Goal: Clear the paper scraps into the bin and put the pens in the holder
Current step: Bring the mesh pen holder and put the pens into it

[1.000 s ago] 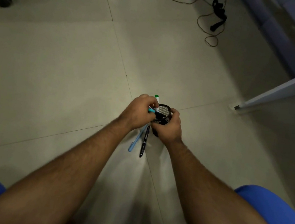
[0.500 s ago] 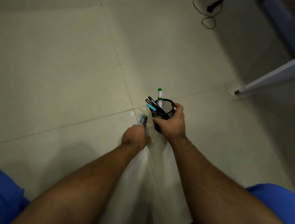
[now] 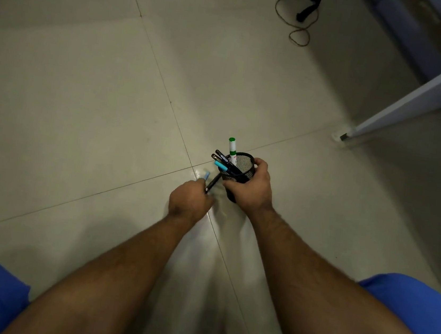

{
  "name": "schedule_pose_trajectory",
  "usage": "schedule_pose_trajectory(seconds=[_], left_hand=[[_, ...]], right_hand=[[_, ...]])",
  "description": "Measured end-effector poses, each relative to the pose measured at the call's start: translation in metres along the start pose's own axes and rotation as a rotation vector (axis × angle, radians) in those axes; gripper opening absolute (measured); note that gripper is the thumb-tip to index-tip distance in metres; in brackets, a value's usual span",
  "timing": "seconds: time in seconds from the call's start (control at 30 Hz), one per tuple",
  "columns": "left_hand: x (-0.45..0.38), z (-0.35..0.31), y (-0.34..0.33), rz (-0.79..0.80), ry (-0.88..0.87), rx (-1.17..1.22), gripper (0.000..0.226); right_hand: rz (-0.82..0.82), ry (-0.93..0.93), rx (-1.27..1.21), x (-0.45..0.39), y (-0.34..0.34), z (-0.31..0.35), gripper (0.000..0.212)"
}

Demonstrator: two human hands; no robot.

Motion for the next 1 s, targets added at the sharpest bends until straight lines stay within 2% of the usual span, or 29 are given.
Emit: schedule_pose_trajectory(seconds=[0.1, 0.2, 0.3, 0.4, 0.57, 0.63, 0.7, 0.77, 0.87, 0.93, 1.0], left_hand=[[-0.012, 0.012, 0.042, -0.134, 0.061, 0.313, 0.024], [-0.025, 0.022, 0.081, -0.173, 0.118, 0.664, 0.016], [-0.034, 0.02, 0.11, -0.212, 0.106, 0.83, 0.018], [-0.036, 0.008, 0.123, -0.22, 0.023, 0.781, 0.021], [-0.033, -0.027, 0.11, -0.062, -0.164, 0.566, 0.009], [-0.03, -0.038, 0.101, -0.008, -0.238, 0.489, 0.016], [-0.03, -0.041, 0.096, 0.016, -0.252, 0.579, 0.026], [-0.03, -0.033, 0.101, -0.026, -0.2, 0.776, 0.028], [-0.031, 0.004, 0.095, -0.138, 0.021, 1.031, 0.017], [-0.031, 0.028, 0.076, -0.167, 0.144, 0.932, 0.012], [-0.033, 0.039, 0.038, -0.044, 0.178, 0.607, 0.015]], right_hand=[[-0.045, -0.026, -0.014, -0.004, 0.004, -0.001, 0.082], [-0.08, -0.055, -0.032, -0.011, 0.005, -0.002, 0.085], [-0.094, -0.078, -0.024, -0.014, 0.002, -0.002, 0.086], [-0.088, -0.061, -0.002, -0.016, -0.002, 0.002, 0.084], [-0.015, 0.057, 0.021, -0.018, -0.013, 0.019, 0.085], [0.006, 0.102, 0.001, -0.016, -0.018, 0.026, 0.087], [0.02, 0.109, -0.017, -0.015, -0.022, 0.026, 0.088], [0.029, 0.098, -0.029, -0.014, -0.023, 0.025, 0.087], [0.031, 0.055, -0.058, -0.013, -0.019, 0.018, 0.086], [0.047, 0.045, -0.068, -0.013, -0.018, 0.015, 0.086], [0.053, 0.037, -0.059, -0.013, -0.017, 0.011, 0.086]])
Point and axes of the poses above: each hand's wrist, its own x-axis away from the middle knuckle, its own y-axis out of the back of the hand, z = x × y, the point moved 9 cm from there along -x, towards the middle knuckle, and after that the axes turned 13 degrees about y, right-handed, at the moved point
